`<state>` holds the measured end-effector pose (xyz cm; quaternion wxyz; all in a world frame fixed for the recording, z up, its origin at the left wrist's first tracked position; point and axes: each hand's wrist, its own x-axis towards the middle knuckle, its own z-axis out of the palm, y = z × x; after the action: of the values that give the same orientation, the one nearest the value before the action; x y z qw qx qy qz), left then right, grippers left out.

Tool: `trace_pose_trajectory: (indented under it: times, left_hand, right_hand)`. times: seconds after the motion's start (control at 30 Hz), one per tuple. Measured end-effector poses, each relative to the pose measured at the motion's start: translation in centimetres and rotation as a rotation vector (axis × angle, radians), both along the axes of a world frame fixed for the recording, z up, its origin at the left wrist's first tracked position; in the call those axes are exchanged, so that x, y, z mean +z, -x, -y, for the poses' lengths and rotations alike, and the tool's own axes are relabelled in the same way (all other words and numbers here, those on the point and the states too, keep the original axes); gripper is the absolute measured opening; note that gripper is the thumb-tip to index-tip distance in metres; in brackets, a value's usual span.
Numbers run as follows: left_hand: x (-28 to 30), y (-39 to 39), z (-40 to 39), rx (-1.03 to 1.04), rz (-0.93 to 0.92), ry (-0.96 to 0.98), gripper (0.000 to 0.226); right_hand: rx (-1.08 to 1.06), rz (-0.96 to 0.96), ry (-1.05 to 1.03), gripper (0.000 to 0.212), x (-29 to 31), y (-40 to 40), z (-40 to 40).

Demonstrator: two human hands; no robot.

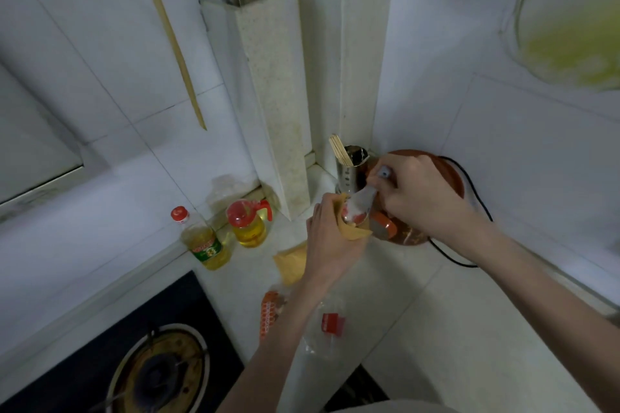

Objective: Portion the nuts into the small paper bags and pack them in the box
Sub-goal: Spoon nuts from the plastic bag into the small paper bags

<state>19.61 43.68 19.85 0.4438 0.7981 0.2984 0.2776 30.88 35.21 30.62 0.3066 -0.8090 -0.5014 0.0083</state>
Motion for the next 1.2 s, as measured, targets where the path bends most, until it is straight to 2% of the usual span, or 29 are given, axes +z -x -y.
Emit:
trace_pose_trajectory:
  times: [0.27,0.47,0.57,0.7,0.8,0.9,1.0,1.1,1.2]
  left_hand:
    - [1.2,0.7,-0.3,-0.026,0.181,0.178,0.042]
    - [1.3,0.7,-1.2,-0.054,0.101,0.351,0.049]
    - [2.3,1.0,-2.1,-0.089,0.204,0.597,0.044]
    - [2.8,0.9,-3.0,-0.187,0.386,0.868,0.054]
    - [2.9,0.7,-3.4,-0.231,0.376,0.876,0.041]
    - [3.2,0.8,-3.4,-0.255,0.294,0.860,0.008]
    - [3.2,0.6,-3.8,-0.271,0.255,0.921,0.032]
    - [3.5,0.5,-4.2,-0.228,0.287,0.946,0.031]
    - [3.3,0.7,-4.5,-0.202,0.250,0.729,0.025]
  right_hand:
    - [-0.011,-0.029,-0.373,0.023,0.9,0.3,0.8]
    - [-0.018,-0.295,-0.573,0.028,-0.8,-0.8,0.5]
    - [-0.059,-0.524,-0.546,0.032,-2.9,-1.9,0.0]
    - [-0.073,-0.760,-0.293,0.023,-5.9,-1.9,0.0]
    - [0.014,-0.805,-0.154,0.015,-7.1,-0.9,0.2]
    - [0.092,-0.805,-0.134,0.015,-6.9,-0.3,-0.2]
    - [0.153,-0.803,-0.152,0.020,-6.1,0.2,-0.6]
    - [0.149,-0.797,-0.212,0.034,-6.0,0.0,-0.8]
    - [0.036,-0.789,-0.322,0.035,-6.3,-0.3,-0.9]
